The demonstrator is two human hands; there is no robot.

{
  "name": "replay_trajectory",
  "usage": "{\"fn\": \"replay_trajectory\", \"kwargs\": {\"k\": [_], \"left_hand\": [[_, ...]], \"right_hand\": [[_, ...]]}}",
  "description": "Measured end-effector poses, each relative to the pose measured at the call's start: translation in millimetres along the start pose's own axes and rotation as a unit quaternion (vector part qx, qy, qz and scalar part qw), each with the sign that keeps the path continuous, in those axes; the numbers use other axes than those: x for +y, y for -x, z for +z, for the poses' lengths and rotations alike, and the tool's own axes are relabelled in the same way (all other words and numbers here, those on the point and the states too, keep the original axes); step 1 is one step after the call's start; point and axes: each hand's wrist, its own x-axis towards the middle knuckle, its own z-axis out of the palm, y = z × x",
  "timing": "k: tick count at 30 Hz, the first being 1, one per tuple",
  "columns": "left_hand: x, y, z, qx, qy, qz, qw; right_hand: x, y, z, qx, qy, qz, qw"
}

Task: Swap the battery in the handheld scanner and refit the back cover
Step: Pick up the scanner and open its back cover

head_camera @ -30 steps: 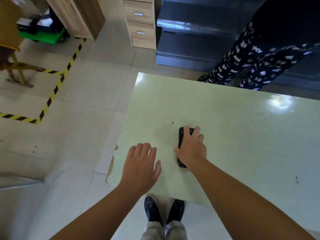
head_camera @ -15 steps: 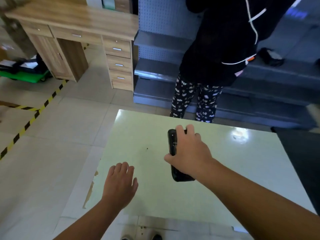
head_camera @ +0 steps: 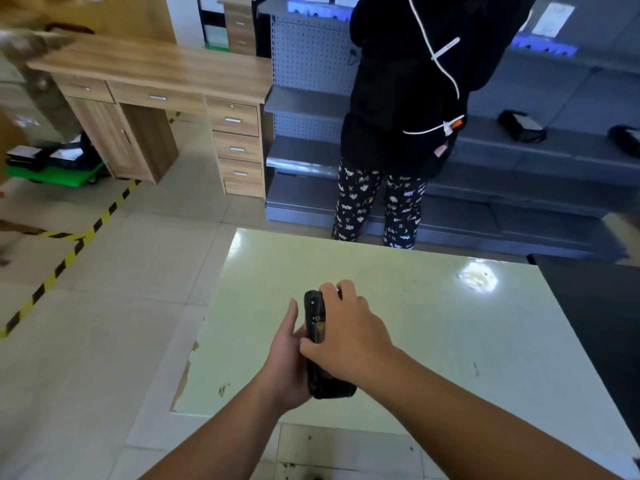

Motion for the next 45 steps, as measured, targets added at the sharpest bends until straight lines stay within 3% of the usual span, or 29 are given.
{"fn": "replay_trajectory", "kwargs": {"k": [5, 8, 13, 17, 21, 27, 32, 36, 45], "left_hand": [[-9, 5, -4, -0.019, 0.03, -0.023, 0.999], [-13, 9, -9, -0.047, 0.054, -0.031, 0.997], [-17, 12, -11, -0.083, 0.073, -0.042, 0.993], [-17, 14, -12, -0.091, 0.069, -0.037, 0.993], [-18, 16, -13, -0.088, 0.055, -0.038, 0.994], [-18, 20, -15, -0.086, 0.049, -0.034, 0.994], [-19, 22, -20, -0.042, 0.063, -0.014, 0.997], [-15, 25, -25, 0.0, 0.063, -0.013, 0.998], [-17, 22, -30, 0.045, 0.039, -0.003, 0.998]], "right_hand": [[43, -2, -1, -0.089, -0.09, -0.092, 0.988], [67, -10, -12, -0.123, -0.06, -0.171, 0.976], [72, -17, -15, -0.104, 0.012, -0.27, 0.957], [72, -18, -13, -0.033, 0.156, -0.363, 0.918], [73, -21, -15, -0.021, 0.2, -0.418, 0.886], [70, -22, -16, -0.051, 0.162, -0.376, 0.911], [35, -8, 0, -0.063, -0.061, -0.209, 0.974], [15, -5, 21, 0.002, -0.079, -0.164, 0.983], [2, -2, 40, 0.068, -0.119, -0.101, 0.985]]}}
